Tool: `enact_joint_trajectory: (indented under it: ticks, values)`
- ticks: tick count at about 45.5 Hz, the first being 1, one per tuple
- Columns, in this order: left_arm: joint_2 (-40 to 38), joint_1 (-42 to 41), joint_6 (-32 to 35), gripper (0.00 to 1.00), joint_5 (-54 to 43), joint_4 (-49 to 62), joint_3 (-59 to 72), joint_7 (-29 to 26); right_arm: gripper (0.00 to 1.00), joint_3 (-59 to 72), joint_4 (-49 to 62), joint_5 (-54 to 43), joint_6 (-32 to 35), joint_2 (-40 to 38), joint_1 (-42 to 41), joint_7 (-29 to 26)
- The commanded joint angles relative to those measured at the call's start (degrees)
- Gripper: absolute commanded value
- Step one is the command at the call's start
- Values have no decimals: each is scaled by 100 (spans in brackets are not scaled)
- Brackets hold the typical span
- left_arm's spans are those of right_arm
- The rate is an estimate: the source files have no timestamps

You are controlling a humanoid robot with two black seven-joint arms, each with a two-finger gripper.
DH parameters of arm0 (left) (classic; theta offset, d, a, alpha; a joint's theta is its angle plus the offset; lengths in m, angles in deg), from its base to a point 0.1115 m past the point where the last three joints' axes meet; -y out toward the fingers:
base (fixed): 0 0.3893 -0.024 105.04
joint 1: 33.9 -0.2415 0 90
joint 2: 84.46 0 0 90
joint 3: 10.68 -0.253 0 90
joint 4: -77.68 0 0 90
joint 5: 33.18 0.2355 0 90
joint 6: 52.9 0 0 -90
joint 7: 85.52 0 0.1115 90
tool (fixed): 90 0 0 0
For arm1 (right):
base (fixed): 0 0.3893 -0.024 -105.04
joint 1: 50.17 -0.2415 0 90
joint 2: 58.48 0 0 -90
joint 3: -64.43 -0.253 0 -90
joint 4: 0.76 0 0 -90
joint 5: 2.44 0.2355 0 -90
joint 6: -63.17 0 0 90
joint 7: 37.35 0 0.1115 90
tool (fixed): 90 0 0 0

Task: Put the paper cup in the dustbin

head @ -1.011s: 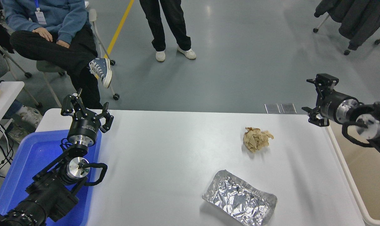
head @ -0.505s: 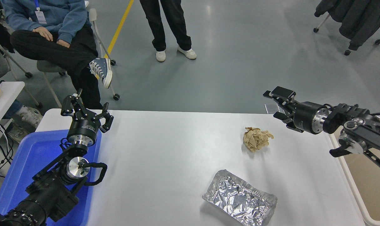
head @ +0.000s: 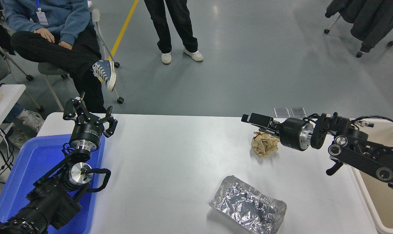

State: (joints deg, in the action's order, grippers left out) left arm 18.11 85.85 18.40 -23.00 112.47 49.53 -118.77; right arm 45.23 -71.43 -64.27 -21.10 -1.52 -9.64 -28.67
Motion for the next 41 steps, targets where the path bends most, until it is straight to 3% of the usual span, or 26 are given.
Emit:
enact_joint_trajectory:
  ticks: [1,16,28,35,41]
  values:
    - [0,-4,-2,100,1,1,0,-7,99,-645,-17,539,-449,438,411,125]
    - [0,-4,-2,100,1,1,0,-7,99,-1727,835,3360,-1091,1573,561,-121]
    - [0,-4,-2,100,1,1,0,-7,99,-2368,2109,4644,-1074,2293,473,-165]
    - [0,-4,-2,100,1,1,0,-7,100,-2677,2233,5708,-1048,2347,500,-156]
    - [0,-4,-2,100,1,1,0,-7,100,-2712,2365,5867,-1074,2338,491,-147]
